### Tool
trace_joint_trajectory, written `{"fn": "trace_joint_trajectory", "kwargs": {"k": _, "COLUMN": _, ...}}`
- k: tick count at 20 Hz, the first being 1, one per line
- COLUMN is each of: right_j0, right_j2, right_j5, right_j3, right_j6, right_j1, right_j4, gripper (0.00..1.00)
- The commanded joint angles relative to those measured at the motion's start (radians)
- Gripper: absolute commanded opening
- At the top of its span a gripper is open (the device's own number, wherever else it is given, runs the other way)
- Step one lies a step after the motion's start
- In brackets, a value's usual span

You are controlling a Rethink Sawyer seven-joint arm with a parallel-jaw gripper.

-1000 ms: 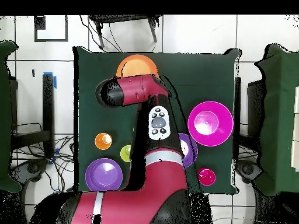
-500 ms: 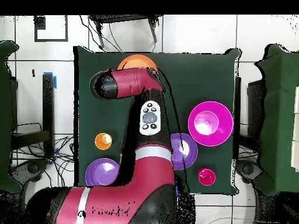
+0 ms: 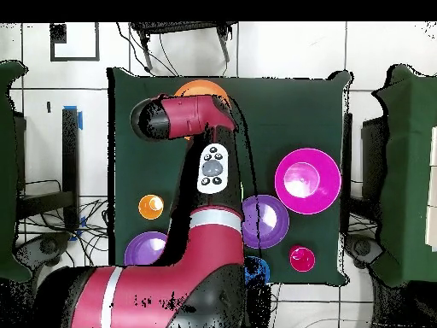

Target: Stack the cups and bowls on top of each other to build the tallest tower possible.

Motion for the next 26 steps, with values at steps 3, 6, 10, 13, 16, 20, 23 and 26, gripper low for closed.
{"fn": "trace_joint_trajectory", "kwargs": {"k": 3, "right_j0": 0.002, "right_j2": 0.010, "right_j5": 0.022, "right_j3": -0.006, "right_j6": 0.127, "right_j1": 0.085, "right_j4": 0.029, "gripper": 1.00}}
{"fn": "trace_joint_trajectory", "kwargs": {"k": 6, "right_j0": 0.002, "right_j2": 0.006, "right_j5": 0.031, "right_j3": 0.008, "right_j6": 0.114, "right_j1": 0.091, "right_j4": 0.040, "gripper": 1.00}}
{"fn": "trace_joint_trajectory", "kwargs": {"k": 10, "right_j0": 0.015, "right_j2": -0.008, "right_j5": 0.023, "right_j3": 0.009, "right_j6": 0.120, "right_j1": 0.109, "right_j4": 0.049, "gripper": 1.00}}
{"fn": "trace_joint_trajectory", "kwargs": {"k": 13, "right_j0": 0.028, "right_j2": -0.022, "right_j5": 0.018, "right_j3": 0.006, "right_j6": 0.131, "right_j1": 0.121, "right_j4": 0.057, "gripper": 1.00}}
{"fn": "trace_joint_trajectory", "kwargs": {"k": 16, "right_j0": 0.042, "right_j2": -0.041, "right_j5": 0.005, "right_j3": 0.002, "right_j6": 0.146, "right_j1": 0.137, "right_j4": 0.067, "gripper": 1.00}}
{"fn": "trace_joint_trajectory", "kwargs": {"k": 20, "right_j0": 0.053, "right_j2": -0.064, "right_j5": 0.012, "right_j3": -0.030, "right_j6": 0.145, "right_j1": 0.174, "right_j4": 0.073, "gripper": 1.00}}
{"fn": "trace_joint_trajectory", "kwargs": {"k": 23, "right_j0": 0.062, "right_j2": -0.084, "right_j5": 0.011, "right_j3": -0.047, "right_j6": 0.146, "right_j1": 0.195, "right_j4": 0.077, "gripper": 1.00}}
{"fn": "trace_joint_trajectory", "kwargs": {"k": 26, "right_j0": 0.063, "right_j2": -0.103, "right_j5": 0.037, "right_j3": -0.069, "right_j6": 0.132, "right_j1": 0.200, "right_j4": 0.079, "gripper": 1.00}}
